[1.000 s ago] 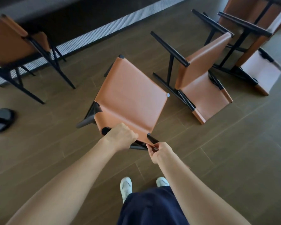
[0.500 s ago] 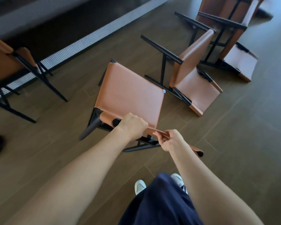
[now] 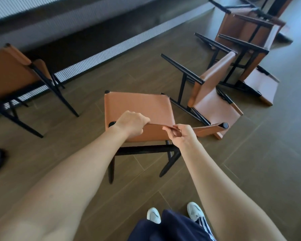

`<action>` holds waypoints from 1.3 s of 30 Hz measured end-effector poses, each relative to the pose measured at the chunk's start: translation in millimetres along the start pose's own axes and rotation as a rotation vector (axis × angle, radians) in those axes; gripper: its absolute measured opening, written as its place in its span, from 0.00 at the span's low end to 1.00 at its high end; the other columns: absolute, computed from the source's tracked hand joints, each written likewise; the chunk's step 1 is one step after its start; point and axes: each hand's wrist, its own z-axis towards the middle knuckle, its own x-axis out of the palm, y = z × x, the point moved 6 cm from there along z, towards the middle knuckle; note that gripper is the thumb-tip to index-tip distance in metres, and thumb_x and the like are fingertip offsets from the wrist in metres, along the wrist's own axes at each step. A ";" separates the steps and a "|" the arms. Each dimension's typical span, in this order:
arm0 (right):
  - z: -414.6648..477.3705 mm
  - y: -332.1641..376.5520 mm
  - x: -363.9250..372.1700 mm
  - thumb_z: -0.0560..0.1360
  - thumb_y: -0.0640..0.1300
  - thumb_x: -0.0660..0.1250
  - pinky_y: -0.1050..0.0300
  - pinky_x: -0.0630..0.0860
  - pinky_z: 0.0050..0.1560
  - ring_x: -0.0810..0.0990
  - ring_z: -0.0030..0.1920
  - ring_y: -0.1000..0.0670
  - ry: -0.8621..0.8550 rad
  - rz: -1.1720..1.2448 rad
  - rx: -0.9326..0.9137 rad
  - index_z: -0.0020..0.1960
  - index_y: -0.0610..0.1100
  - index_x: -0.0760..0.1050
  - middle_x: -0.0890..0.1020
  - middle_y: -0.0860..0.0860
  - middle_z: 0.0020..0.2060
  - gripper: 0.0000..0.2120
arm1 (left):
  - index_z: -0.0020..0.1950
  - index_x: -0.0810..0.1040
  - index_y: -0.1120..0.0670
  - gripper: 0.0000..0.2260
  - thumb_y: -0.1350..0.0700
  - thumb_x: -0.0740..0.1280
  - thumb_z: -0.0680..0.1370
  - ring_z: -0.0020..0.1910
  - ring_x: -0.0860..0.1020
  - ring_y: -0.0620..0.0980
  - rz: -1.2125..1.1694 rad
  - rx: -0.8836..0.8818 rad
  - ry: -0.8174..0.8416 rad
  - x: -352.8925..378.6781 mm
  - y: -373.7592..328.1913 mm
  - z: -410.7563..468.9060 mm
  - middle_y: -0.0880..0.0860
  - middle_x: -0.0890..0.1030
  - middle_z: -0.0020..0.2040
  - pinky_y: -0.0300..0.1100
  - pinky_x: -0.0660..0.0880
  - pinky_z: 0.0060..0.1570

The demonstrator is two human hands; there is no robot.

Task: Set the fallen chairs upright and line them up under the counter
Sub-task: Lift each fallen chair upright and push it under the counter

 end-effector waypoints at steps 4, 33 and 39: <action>3.1 2.5 40.1 0.76 0.24 0.59 0.44 0.79 0.24 0.76 0.65 0.36 0.011 -0.090 -0.036 0.62 0.33 0.71 0.80 0.33 0.52 0.16 | 0.56 0.79 0.51 0.14 0.63 0.60 0.75 0.33 0.72 0.49 -0.066 -0.090 -0.063 2.0 32.9 -6.3 0.50 0.82 0.41 0.41 0.61 0.32; 2.9 -74.8 126.5 0.76 0.24 0.58 0.41 0.80 0.30 0.64 0.73 0.35 0.144 -0.219 0.054 0.48 0.35 0.72 0.62 0.34 0.73 0.09 | 0.65 0.77 0.47 0.17 0.60 0.61 0.79 0.56 0.78 0.49 -0.421 -0.408 -0.015 50.0 135.4 -64.3 0.45 0.82 0.55 0.42 0.67 0.45; 6.6 -75.3 120.0 0.76 0.24 0.58 0.41 0.80 0.30 0.62 0.74 0.35 0.128 -0.238 0.044 0.51 0.34 0.72 0.62 0.34 0.73 0.09 | 0.63 0.77 0.45 0.17 0.60 0.61 0.78 0.54 0.78 0.50 -0.460 -0.435 -0.032 55.1 129.3 -69.3 0.45 0.83 0.53 0.42 0.66 0.46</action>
